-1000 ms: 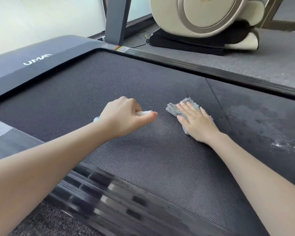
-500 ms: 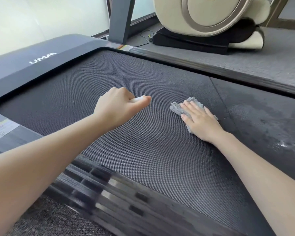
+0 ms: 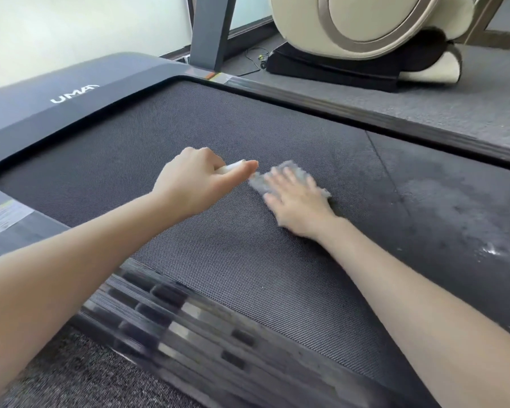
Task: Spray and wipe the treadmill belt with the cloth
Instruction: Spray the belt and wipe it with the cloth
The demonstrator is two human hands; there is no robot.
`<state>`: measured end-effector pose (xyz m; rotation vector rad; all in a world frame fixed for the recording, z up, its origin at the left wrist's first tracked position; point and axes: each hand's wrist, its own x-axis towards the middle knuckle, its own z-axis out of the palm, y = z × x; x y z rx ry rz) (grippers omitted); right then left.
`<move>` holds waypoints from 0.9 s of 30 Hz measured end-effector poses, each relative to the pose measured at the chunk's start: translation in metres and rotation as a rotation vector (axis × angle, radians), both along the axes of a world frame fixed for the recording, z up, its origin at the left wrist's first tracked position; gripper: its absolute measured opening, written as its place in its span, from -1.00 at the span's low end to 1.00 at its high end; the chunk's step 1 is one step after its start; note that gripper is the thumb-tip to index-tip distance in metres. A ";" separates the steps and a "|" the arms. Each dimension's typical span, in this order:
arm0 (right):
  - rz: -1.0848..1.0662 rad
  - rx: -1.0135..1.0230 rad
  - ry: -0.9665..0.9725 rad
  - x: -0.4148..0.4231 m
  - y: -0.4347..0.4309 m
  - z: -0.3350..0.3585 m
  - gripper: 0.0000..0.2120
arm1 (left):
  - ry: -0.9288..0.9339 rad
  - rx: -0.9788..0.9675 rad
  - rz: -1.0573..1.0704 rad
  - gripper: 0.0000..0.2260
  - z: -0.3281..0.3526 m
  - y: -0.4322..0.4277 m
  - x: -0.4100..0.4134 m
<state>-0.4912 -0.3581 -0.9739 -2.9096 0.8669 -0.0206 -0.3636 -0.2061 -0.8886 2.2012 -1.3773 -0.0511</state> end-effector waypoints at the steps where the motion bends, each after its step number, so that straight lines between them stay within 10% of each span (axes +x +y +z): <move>1: 0.141 -0.011 -0.042 -0.003 0.025 -0.001 -0.41 | -0.002 -0.001 -0.001 -0.21 0.000 0.001 0.001; 6: 0.531 0.071 -0.020 -0.070 0.072 0.008 -0.45 | -0.070 0.027 -0.054 -0.32 -0.004 0.011 0.005; 14: -0.096 0.026 0.031 -0.005 -0.037 0.000 -0.47 | -0.024 0.057 -0.028 -0.23 0.004 0.025 0.011; 22: 0.536 0.093 -0.076 -0.099 0.060 0.002 -0.47 | -0.040 0.011 -0.070 -0.19 0.006 0.016 0.009; 27: 0.015 -0.013 -0.022 -0.062 -0.047 -0.001 -0.40 | -0.022 0.073 -0.067 -0.19 0.001 0.022 0.007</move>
